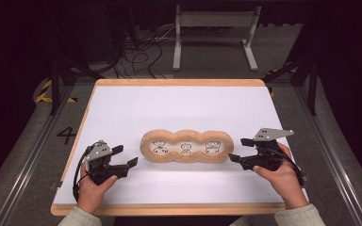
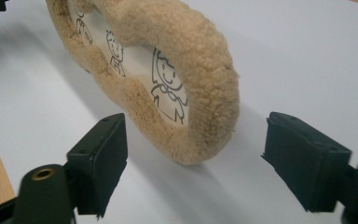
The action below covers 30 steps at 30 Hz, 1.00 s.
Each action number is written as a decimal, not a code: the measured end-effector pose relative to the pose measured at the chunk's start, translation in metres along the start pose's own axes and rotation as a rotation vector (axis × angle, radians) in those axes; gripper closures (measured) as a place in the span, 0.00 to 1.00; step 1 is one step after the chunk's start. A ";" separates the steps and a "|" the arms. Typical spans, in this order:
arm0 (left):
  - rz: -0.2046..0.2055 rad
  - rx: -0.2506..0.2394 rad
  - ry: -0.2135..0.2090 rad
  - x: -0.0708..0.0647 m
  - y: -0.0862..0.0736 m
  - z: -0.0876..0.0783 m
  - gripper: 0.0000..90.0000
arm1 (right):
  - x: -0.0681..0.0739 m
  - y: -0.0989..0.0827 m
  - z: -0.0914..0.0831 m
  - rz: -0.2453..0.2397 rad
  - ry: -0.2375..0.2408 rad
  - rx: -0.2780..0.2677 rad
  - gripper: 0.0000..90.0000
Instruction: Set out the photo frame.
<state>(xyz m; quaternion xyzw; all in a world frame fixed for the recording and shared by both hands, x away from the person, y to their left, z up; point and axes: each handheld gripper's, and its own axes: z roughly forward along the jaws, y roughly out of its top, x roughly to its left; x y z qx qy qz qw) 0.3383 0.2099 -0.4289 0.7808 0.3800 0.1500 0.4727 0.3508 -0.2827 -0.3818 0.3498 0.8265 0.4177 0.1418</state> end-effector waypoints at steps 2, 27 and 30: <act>-0.006 0.001 0.000 0.002 -0.001 -0.002 0.27 | -0.002 -0.003 -0.003 0.006 0.000 -0.002 0.20; -0.063 0.050 0.009 0.020 -0.011 0.002 0.25 | -0.036 -0.056 -0.026 0.044 -0.039 -0.058 0.16; -0.057 0.054 0.013 0.021 -0.011 0.003 0.25 | -0.038 -0.062 -0.022 0.060 -0.033 -0.072 0.16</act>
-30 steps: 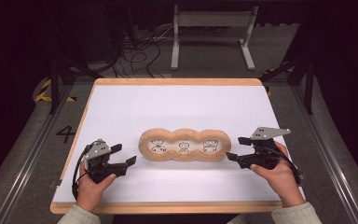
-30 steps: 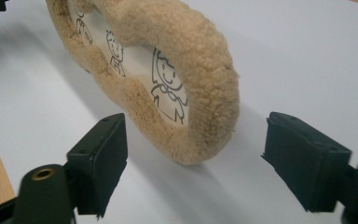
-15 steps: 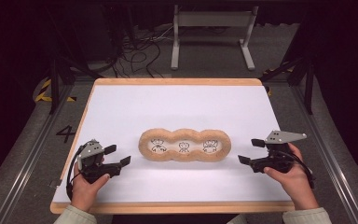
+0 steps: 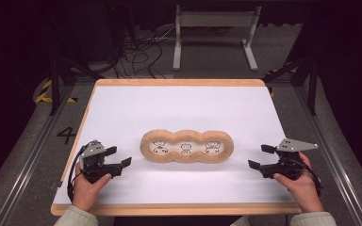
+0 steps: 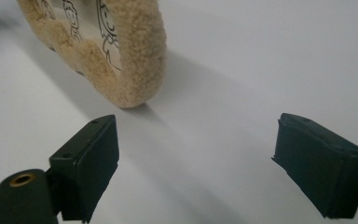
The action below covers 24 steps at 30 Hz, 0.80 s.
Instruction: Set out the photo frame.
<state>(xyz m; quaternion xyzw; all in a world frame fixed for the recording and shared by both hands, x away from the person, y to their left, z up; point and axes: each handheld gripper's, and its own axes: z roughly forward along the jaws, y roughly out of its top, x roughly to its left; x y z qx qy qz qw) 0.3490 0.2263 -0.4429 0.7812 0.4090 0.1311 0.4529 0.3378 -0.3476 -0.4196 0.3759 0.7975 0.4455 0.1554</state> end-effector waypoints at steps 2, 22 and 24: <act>-0.001 0.011 0.001 0.000 -0.001 0.002 0.25 | -0.005 -0.008 0.006 0.029 0.003 -0.005 0.16; -0.017 0.045 0.007 0.004 -0.003 0.007 0.24 | -0.008 -0.026 0.024 0.055 -0.049 0.040 0.15; -0.014 0.045 0.008 0.005 -0.003 0.008 0.24 | -0.008 -0.026 0.023 0.056 -0.051 0.036 0.15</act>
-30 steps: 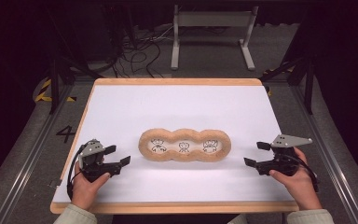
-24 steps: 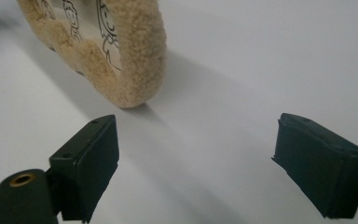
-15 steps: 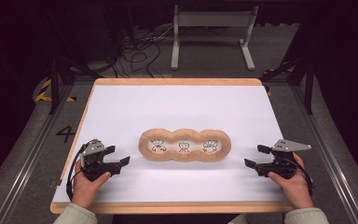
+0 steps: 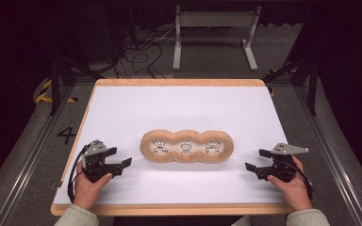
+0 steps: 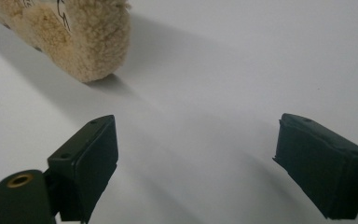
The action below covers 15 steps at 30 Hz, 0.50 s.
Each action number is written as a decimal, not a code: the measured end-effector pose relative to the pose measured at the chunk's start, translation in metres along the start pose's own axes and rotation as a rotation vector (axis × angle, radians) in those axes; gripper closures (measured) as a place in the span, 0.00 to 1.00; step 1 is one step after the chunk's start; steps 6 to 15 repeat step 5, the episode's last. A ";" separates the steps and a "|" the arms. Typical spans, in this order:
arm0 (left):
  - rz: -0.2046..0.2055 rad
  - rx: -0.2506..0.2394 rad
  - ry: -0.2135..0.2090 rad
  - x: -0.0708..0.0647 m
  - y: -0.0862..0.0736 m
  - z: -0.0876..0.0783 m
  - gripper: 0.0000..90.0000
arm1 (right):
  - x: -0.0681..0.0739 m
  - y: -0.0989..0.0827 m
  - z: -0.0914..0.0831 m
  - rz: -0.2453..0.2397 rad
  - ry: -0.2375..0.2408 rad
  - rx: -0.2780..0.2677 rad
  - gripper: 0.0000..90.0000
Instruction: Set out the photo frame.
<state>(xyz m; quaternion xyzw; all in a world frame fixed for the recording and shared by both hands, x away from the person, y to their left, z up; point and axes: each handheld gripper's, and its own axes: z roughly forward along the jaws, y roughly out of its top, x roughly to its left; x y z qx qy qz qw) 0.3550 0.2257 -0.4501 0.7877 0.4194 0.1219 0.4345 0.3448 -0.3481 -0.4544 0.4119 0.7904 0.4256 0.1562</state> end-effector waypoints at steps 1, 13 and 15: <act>0.000 0.001 0.001 0.000 0.000 0.000 0.24 | 0.000 0.000 0.000 0.003 -0.001 -0.001 0.15; -0.001 -0.003 0.003 0.001 0.001 0.001 0.24 | 0.000 0.001 -0.001 0.003 -0.006 -0.013 0.14; -0.001 -0.003 0.003 0.001 0.001 0.001 0.24 | 0.000 0.001 -0.001 0.003 -0.006 -0.013 0.14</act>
